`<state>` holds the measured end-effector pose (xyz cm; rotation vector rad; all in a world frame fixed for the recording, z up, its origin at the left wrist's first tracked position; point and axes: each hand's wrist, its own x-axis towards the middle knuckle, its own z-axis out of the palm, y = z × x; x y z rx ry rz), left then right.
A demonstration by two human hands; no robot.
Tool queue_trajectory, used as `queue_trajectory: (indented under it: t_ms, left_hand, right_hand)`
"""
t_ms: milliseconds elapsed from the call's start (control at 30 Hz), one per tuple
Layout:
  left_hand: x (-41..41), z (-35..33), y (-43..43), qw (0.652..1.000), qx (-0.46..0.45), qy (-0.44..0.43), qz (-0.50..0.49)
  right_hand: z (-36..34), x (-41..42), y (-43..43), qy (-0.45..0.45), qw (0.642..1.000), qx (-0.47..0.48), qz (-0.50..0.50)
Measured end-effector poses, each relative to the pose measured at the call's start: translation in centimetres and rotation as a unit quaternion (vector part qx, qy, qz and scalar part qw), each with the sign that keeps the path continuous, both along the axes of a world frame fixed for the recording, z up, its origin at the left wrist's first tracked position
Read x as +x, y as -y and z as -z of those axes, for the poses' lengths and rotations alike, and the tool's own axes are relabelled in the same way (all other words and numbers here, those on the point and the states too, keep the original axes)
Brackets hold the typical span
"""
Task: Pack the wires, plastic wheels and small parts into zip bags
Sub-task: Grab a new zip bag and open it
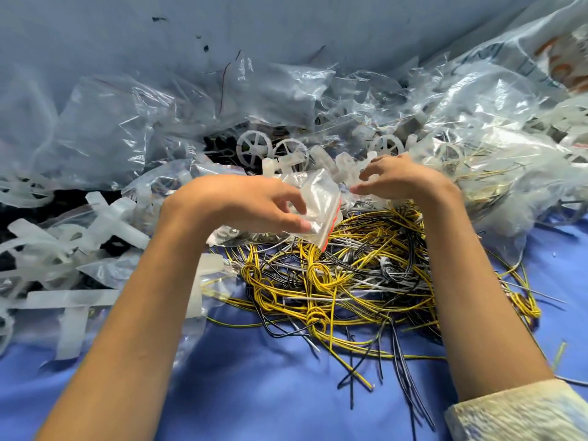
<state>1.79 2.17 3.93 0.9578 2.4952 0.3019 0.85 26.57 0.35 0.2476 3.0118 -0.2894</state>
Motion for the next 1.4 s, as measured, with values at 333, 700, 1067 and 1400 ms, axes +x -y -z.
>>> queue_trajectory:
  t_ms: [333, 700, 1067, 1400]
  left_hand:
    - [-8.9, 2.2, 4.8, 0.913, 0.140, -0.213, -0.318]
    - [-14.0, 4.6, 10.6, 0.874, -0.029, -0.175, -0.452]
    - [-6.6, -2.6, 5.4, 0.944, 0.198, -0.228, -0.131]
    - [-1.6, -5.4, 3.9, 0.992, 0.042, -0.116, 0.027]
  right_hand:
    - [0.0, -0.1, -0.8, -0.006, 0.998, -0.066, 0.006]
    - [-0.5, 0.4, -0.9, -0.006, 0.996, -0.091, -0.009]
    - [-3.3, 1.3, 1.7, -0.155, 0.933, -0.325, -0.026]
    - [-7.3, 2.6, 4.7, -0.221, 0.746, -0.629, -0.001]
